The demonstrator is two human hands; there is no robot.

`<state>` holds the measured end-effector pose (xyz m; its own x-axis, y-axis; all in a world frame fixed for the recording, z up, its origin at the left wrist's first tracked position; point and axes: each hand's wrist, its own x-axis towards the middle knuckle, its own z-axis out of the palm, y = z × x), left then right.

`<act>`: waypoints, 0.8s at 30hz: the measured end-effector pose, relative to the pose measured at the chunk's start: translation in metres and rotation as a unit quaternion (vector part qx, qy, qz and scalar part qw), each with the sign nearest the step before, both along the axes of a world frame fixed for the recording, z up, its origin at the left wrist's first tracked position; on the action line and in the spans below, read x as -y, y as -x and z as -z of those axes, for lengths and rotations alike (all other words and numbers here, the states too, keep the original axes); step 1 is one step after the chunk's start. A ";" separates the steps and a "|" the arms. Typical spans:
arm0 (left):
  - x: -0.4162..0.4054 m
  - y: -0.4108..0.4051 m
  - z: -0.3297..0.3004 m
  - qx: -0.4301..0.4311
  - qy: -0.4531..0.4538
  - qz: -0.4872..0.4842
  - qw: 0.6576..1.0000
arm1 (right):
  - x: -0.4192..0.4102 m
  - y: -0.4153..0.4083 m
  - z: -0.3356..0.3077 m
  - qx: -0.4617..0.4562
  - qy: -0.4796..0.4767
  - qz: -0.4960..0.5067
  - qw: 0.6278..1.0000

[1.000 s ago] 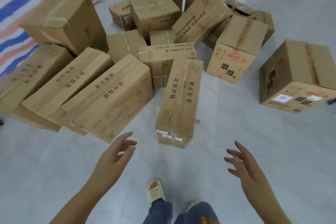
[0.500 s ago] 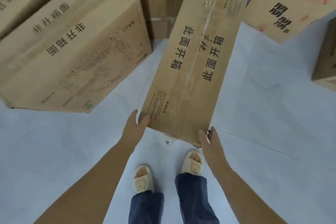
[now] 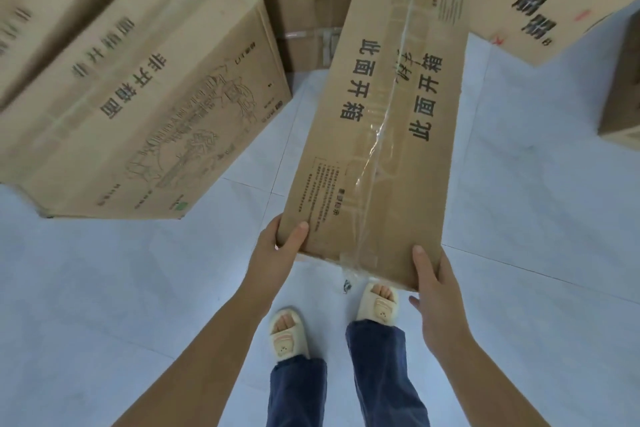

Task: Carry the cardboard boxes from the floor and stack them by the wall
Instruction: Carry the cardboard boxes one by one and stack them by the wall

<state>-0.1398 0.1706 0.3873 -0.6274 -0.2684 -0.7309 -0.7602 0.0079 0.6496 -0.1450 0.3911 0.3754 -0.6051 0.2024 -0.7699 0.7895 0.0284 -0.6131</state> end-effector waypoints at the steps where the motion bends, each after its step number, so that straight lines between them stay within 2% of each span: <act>1: -0.001 -0.003 -0.017 -0.010 -0.003 0.000 1.000 | 0.000 -0.003 -0.018 -0.001 0.012 0.017 1.000; 4: 0.000 -0.013 -0.067 -0.029 -0.003 0.022 0.999 | -0.001 -0.011 -0.072 -0.010 0.025 0.060 0.998; 7: 0.004 -0.019 -0.106 -0.035 -0.007 0.022 0.999 | 0.000 -0.012 -0.112 -0.012 0.023 0.061 0.998; 13: 0.018 0.005 -0.145 0.050 0.019 0.033 0.998 | 0.004 0.007 -0.153 0.033 0.033 0.025 0.999; 16: 0.022 0.029 -0.150 0.110 -0.061 0.012 0.992 | 0.007 0.023 -0.159 0.077 0.071 0.033 0.994; 19: 0.024 0.043 -0.146 0.110 -0.168 -0.038 0.979 | 0.006 0.037 -0.156 0.095 0.115 0.062 0.987; 24: 0.018 0.039 -0.141 0.100 -0.163 -0.054 0.980 | 0.007 0.034 -0.154 0.087 0.121 0.077 0.986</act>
